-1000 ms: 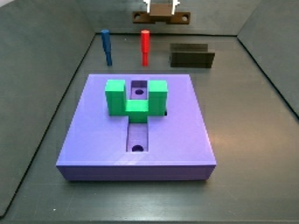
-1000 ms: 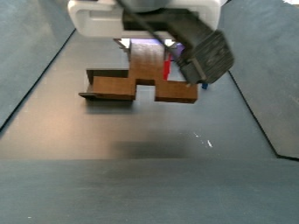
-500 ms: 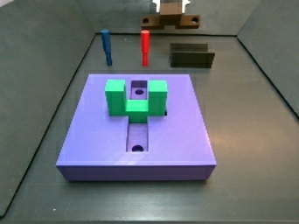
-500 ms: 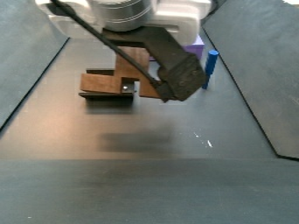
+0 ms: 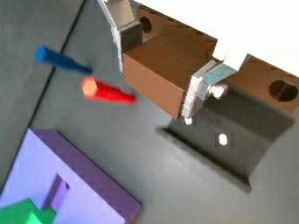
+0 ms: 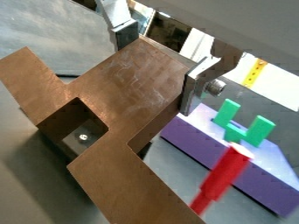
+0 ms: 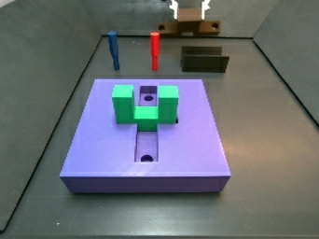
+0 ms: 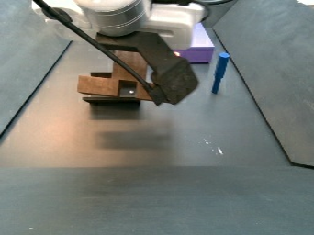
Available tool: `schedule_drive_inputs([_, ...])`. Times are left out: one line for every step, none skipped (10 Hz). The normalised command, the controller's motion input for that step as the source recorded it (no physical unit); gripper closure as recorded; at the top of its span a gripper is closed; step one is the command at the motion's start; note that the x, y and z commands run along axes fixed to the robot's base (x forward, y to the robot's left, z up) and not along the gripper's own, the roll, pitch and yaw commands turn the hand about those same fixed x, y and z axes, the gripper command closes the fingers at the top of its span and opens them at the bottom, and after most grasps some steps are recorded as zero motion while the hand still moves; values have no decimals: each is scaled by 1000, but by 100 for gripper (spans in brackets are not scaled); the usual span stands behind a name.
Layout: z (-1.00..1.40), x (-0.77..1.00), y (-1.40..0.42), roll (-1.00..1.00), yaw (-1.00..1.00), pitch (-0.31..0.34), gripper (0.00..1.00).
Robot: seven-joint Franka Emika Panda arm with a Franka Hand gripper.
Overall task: Pick up the brown object. Move up. Place the brown object on the fixture. Regrasp the brown object. Move to above the board. Insert the brown object.
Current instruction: Place the brown object on the fixture.
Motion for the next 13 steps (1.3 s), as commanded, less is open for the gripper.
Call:
schedule_drive_inputs([-246, 751, -291, 0, 0, 0, 100])
schedule_drive_inputs([-237, 746, -203, -9, 0, 0, 100])
schedule_drive_inputs([-266, 686, -163, 0, 0, 0, 100])
schedule_drive_inputs([-246, 669, -186, 0, 0, 0, 100])
schedule_drive_inputs([-191, 640, -234, 0, 14, 0, 100])
schedule_drive_inputs([-154, 600, -286, 0, 31, 26, 100])
schedule_drive_inputs([-46, 591, -317, 0, 57, 86, 100])
schedule_drive_inputs([0, 551, -294, 0, 34, 183, 100])
schedule_drive_inputs([303, 429, 0, -23, 0, 300, 100])
schedule_drive_inputs([137, 331, 0, -46, 0, 157, 100])
schedule_drive_inputs([0, 191, 0, -69, 0, 0, 100])
schedule_drive_inputs([0, 0, 0, -214, 9, 34, 100])
schedule_drive_inputs([0, 0, 0, -406, 186, 57, 100])
